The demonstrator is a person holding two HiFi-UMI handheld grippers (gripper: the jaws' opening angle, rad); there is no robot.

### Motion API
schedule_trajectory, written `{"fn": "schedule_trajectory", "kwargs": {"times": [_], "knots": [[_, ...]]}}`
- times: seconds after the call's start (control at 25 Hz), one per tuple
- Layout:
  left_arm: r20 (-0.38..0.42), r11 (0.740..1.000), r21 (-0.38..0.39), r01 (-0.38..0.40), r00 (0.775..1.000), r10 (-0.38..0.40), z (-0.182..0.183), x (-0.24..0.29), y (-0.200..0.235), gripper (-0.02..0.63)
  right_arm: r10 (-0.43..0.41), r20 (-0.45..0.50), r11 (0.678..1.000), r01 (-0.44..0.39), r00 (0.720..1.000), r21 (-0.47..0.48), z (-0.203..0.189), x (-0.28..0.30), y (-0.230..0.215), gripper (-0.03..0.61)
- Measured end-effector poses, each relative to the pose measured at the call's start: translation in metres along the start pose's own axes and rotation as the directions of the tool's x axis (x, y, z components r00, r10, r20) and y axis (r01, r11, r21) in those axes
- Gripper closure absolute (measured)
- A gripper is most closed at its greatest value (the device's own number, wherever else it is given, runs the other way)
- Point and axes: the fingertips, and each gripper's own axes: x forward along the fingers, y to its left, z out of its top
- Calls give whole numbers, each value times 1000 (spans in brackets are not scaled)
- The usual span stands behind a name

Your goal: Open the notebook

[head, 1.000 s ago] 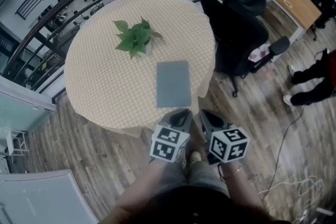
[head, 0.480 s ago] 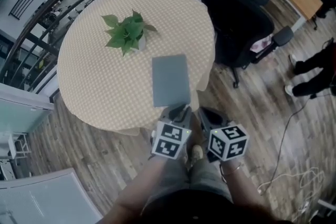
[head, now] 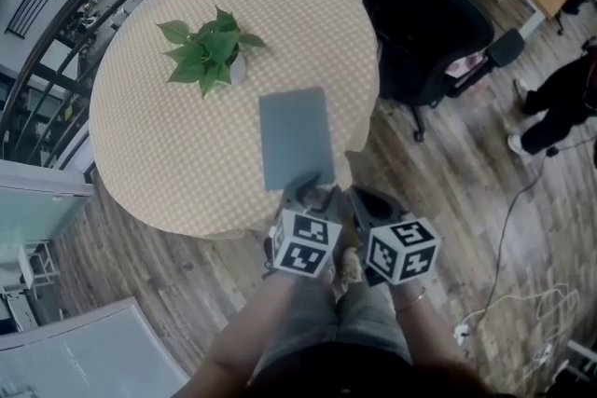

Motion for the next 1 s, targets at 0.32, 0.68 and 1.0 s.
{"fn": "schedule_trajectory", "kwargs": {"times": [0.32,0.68,1.0], "knots": [[-27,999,49,-21,999,22,-1,17,1,460,3,-16,999,-3,1000,41,-12,9,-5,568],[-71,966,249,-72,993,93,-3,29,5,460,15,-26,996,-13,1000,85,-19,16,-12,568],[-98,962,258,-87,989,115,-7,35,8,462,22,-28,995,-19,999,98,-21,18,-14,568]]}}
